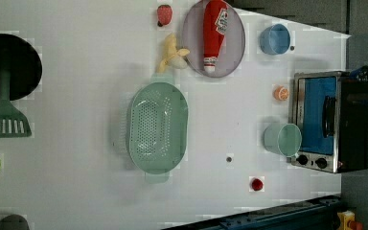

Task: Drag strainer left to right.

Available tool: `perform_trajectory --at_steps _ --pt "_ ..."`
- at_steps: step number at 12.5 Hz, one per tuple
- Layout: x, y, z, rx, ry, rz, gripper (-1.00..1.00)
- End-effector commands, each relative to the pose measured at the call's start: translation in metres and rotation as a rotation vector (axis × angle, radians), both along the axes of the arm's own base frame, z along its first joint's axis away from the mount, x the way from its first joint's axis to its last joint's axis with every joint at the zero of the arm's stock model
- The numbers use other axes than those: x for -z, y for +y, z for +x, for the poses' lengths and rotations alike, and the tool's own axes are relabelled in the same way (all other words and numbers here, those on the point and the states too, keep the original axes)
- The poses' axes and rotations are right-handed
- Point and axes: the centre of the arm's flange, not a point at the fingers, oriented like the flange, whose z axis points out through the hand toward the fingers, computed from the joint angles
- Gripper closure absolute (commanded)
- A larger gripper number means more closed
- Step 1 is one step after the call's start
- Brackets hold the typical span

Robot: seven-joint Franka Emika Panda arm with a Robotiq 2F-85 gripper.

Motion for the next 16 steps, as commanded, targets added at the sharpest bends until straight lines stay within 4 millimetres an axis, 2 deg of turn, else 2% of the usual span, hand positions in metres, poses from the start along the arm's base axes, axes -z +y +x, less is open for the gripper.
perform_trajectory --at_steps 1,3,5,8,10,13,16 --pt "-0.115 -0.025 -0.197 0.006 -0.061 -0.015 -0.59" --pt "-0.113 -0.022 -0.196 0.000 -0.059 -0.017 -1.00" --pt "-0.103 0.000 -0.192 -0.040 -0.036 -0.022 -1.00" --pt "-0.076 0.067 -0.176 -0.140 -0.004 -0.052 -1.00" --pt "-0.049 0.119 -0.161 -0.172 -0.011 -0.094 -1.00" --pt "0.006 0.196 -0.141 -0.122 -0.027 -0.125 -1.00" --pt "0.071 0.262 -0.126 0.036 -0.025 -0.097 -1.00"
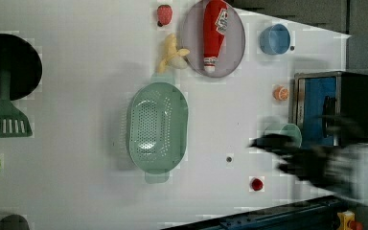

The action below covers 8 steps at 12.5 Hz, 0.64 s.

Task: Drag strainer left to right.

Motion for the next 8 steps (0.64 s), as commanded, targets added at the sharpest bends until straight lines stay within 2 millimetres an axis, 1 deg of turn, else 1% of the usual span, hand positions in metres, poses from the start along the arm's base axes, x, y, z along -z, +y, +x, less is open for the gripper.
perform_trajectory --at_steps 1,3,4,5,8 --pt "0.020 0.030 0.010 0.310 -0.086 0.025 -1.00" --pt "0.065 0.056 0.020 0.447 -0.059 0.060 -1.00" --pt "0.088 0.063 0.023 0.514 -0.035 0.071 -1.00" --pt "0.110 0.068 0.028 0.581 -0.009 0.080 -1.00" --pt "0.176 0.074 0.040 0.740 0.052 0.093 -1.00"
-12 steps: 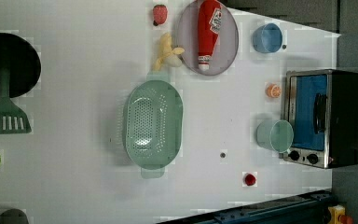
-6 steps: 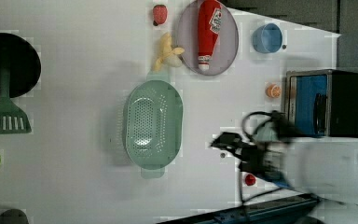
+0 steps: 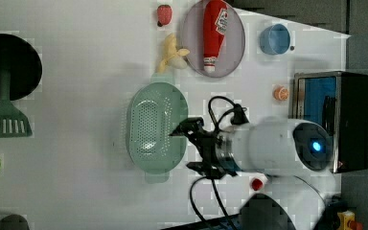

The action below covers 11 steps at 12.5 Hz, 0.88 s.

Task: Drag strainer left to right.

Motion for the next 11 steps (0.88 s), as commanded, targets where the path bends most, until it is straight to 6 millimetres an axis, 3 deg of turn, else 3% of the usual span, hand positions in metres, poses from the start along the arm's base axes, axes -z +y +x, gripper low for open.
perform_trajectory --at_steps 1,5,7,11 --pt "0.047 -0.008 0.020 0.269 0.023 -0.001 -1.00" --pt "0.112 -0.004 0.027 0.295 0.016 0.054 -1.00" --pt "0.137 -0.012 0.030 0.298 0.020 0.048 -1.00" --pt "0.164 -0.033 0.039 0.336 0.016 0.033 -1.00"
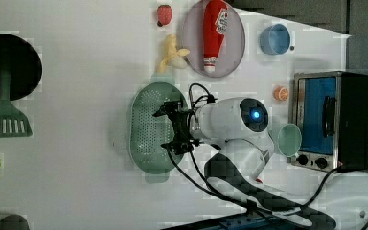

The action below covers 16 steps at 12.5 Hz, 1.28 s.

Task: Drag strainer left to right.

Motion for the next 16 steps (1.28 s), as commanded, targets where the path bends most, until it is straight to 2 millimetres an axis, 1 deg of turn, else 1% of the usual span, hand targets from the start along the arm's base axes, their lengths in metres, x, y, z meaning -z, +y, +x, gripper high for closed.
perform_trajectory --at_steps 1,3,6,10,14,16 --pt "0.000 -0.003 0.004 0.060 -0.014 0.002 -1.00" --pt "0.002 -0.013 0.005 0.073 -0.011 -0.011 -1.00" --pt "0.000 -0.036 0.007 0.101 -0.013 -0.035 -1.00" --pt "0.003 -0.074 0.003 0.141 -0.003 -0.071 -1.00" --pt "0.006 -0.109 0.009 0.174 -0.011 -0.081 -1.00" --pt "0.007 -0.128 0.012 0.132 -0.017 -0.077 -1.00"
